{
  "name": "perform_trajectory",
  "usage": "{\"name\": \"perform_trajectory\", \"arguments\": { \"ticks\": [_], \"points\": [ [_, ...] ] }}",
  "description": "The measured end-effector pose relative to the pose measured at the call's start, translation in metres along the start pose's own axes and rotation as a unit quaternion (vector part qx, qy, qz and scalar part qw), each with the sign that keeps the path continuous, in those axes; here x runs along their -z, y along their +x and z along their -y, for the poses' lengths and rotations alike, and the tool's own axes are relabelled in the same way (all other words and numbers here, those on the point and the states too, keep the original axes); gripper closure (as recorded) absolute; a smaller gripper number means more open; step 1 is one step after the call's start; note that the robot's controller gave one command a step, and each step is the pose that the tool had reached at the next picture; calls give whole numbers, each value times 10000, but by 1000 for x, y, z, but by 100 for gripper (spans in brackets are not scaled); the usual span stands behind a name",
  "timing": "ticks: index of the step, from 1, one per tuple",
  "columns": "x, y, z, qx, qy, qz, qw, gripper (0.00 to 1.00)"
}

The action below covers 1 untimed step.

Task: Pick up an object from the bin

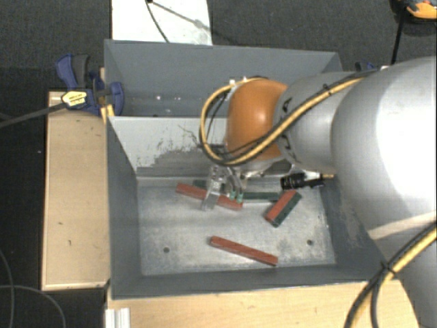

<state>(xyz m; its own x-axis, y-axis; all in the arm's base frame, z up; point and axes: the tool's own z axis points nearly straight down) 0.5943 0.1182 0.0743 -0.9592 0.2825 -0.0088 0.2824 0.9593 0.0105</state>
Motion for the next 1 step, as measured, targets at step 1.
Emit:
{"name": "perform_trajectory", "arguments": {
  "ticks": [1],
  "points": [
    [1, -1, 1, -16, 7, 7, 10000, 100]
  ]
}}
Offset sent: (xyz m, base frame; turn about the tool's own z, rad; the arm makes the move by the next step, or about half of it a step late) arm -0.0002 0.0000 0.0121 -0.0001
